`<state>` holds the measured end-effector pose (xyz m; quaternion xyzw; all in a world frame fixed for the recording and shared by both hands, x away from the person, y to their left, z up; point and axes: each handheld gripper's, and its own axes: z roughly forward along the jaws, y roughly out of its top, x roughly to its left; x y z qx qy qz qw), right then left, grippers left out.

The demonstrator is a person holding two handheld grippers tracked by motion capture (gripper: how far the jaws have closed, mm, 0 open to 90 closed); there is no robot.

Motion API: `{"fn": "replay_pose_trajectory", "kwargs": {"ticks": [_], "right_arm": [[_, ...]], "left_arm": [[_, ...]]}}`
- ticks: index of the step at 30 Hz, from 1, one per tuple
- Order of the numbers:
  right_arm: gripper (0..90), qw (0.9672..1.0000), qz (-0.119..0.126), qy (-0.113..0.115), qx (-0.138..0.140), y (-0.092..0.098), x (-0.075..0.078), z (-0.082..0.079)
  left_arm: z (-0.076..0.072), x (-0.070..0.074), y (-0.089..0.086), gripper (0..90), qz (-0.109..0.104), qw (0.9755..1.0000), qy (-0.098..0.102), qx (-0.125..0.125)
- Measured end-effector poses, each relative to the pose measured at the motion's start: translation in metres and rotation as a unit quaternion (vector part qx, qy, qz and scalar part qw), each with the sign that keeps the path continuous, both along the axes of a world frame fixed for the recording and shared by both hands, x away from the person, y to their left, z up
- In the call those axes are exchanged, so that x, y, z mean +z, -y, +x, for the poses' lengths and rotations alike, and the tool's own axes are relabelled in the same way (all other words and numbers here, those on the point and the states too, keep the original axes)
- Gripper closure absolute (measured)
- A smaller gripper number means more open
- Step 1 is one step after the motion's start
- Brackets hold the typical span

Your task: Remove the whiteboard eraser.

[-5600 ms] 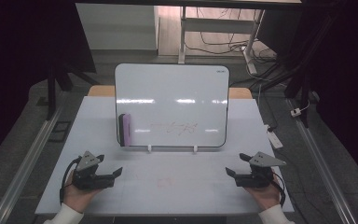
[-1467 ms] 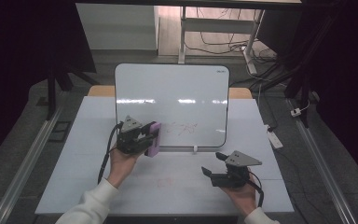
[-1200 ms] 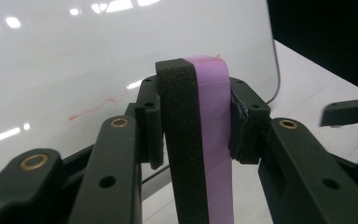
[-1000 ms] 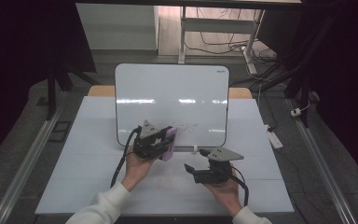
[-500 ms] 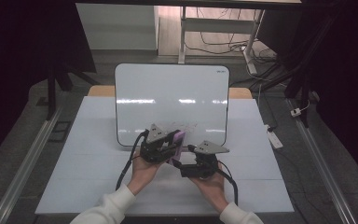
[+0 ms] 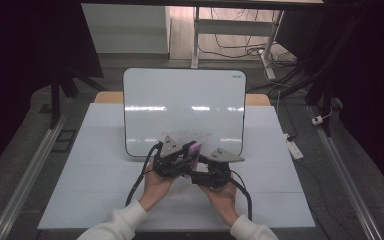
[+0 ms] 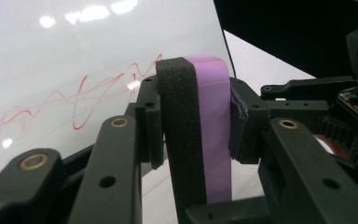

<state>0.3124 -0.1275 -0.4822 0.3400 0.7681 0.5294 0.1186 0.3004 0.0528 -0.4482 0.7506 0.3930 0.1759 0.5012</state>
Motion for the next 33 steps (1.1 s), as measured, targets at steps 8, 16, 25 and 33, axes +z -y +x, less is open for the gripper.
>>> {"fn": "replay_pose_trajectory", "kwargs": {"ticks": [8,16,25,33], "right_arm": [[36.1,0.9991,-0.037,0.021,-0.009,0.0,0.001,-0.001],[36.7,0.9967,-0.071,0.033,-0.022,0.006,0.002,0.002],[37.2,0.9926,-0.108,0.046,-0.031,0.014,0.002,0.007],[37.2,0.9904,-0.118,0.054,-0.046,0.018,0.005,0.011]], "left_arm": [[0.002,-0.003,-0.002,57.2,0.006,0.9999,-0.006,-0.006],[-0.002,0.002,-0.028,39.0,-0.004,0.9999,-0.004,-0.012],[-0.02,-0.003,-0.08,33.2,0.01,0.9998,-0.019,-0.001],[-0.04,-0.024,-0.116,33.1,0.028,0.9986,-0.042,0.018]]}}
